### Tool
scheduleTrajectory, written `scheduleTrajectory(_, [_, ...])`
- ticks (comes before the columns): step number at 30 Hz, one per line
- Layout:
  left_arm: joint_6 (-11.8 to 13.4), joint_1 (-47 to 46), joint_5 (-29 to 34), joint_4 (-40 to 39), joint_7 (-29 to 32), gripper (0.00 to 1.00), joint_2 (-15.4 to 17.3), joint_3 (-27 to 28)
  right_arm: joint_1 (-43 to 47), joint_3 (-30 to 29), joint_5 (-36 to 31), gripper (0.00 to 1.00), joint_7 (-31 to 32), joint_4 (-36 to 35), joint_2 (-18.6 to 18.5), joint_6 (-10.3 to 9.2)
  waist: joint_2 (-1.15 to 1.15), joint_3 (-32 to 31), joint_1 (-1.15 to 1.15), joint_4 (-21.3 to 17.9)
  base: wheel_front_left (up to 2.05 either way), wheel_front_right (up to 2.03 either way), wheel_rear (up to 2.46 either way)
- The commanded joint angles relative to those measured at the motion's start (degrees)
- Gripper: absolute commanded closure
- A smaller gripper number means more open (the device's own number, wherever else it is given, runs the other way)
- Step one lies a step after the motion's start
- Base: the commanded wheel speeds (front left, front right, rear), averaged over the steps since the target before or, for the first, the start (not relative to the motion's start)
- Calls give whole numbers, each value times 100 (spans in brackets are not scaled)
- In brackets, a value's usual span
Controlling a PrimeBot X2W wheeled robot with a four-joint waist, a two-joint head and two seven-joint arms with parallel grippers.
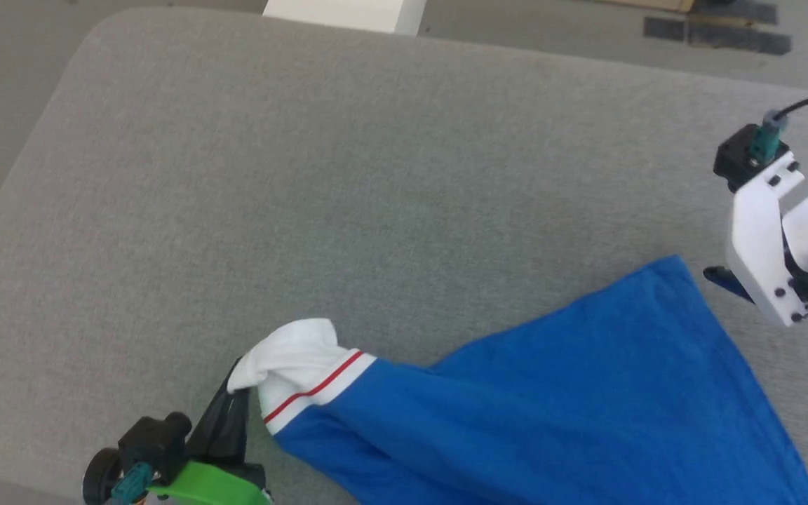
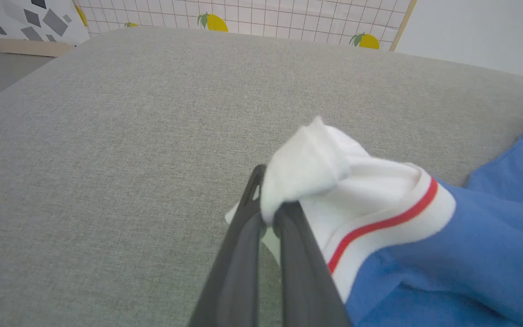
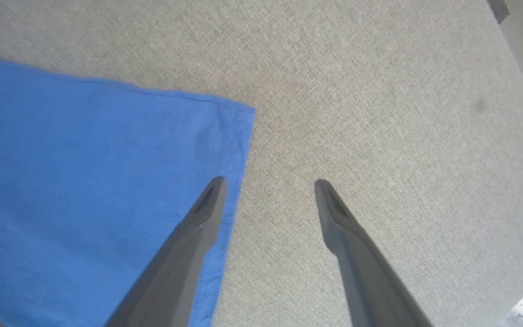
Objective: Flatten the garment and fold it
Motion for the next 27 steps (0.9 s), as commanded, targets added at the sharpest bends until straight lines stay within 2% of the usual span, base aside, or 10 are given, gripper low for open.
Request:
scheduleTrajectory(1, [-20, -164, 56, -30, -22, 100, -56, -21, -149, 82, -20, 0, -76, 202, 94, -9, 0, 315, 0, 277, 0, 0, 0])
scheduleTrajectory(11, [-21, -466, 16, 18, -22, 100, -115, -122, -301, 667, 217, 0, -693, 1176, 341, -9, 0, 674, 0, 465, 0, 0, 0])
scheduleTrajectory(15, [-21, -506, 14, 51, -22, 100, -111, -121, -261, 1070, 388, 0, -783, 1325, 303, -9, 0, 688, 0, 459, 0, 0, 0])
scheduleTrajectory(16, [-21, -504, 16, 58, -22, 100, -105, -111, -270, 1164, 436, 29, -782, 1319, 279, -9, 0, 680, 0, 443, 0, 0, 0])
scheduleTrajectory(17, [-21, -493, 19, 64, -22, 100, -98, -88, -294, 1268, 488, 100, -797, 1304, 251, -9, 0, 663, 0, 414, 0, 0, 0])
scheduleTrajectory(27, [-22, -357, 48, 104, -22, 100, -29, -17, -605, 1699, 887, 100, -1375, 1369, 133, -9, 0, 351, 0, 152, 0, 0, 0])
